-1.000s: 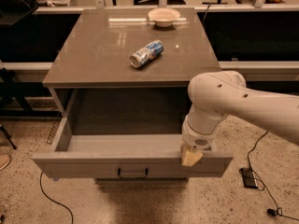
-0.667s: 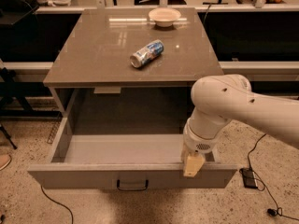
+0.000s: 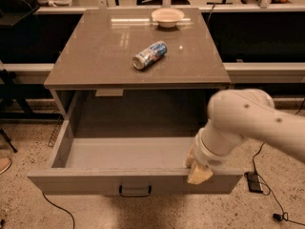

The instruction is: Open top drawer

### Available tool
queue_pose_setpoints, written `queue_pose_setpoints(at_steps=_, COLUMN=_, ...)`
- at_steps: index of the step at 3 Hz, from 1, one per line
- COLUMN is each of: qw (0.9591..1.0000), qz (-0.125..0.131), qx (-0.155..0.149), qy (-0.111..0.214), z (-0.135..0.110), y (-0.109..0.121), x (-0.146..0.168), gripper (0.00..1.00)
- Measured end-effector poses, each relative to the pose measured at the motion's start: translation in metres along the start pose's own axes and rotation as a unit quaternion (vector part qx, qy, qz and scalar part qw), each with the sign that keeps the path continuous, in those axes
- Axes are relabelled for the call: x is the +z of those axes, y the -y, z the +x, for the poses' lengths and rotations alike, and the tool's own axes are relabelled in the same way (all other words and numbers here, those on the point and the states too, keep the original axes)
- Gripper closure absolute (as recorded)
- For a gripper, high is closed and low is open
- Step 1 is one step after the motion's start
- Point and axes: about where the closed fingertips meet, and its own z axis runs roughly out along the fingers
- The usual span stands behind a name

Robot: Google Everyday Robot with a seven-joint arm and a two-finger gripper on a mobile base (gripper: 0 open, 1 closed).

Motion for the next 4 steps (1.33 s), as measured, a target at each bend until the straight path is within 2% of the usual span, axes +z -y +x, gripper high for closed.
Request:
queue_pose_setpoints(at_steps=1, qw=0.9993, qz=0.02, qx=0.025, qy=0.018, z=0.018, y=-0.0146, x=0.0023, gripper=0.84)
queue_pose_setpoints(at_steps=4, qw=0.9993, qz=0.02, qx=0.025, qy=0.018, z=0.0173, y=-0.0147, x=0.0025, gripper=0.14)
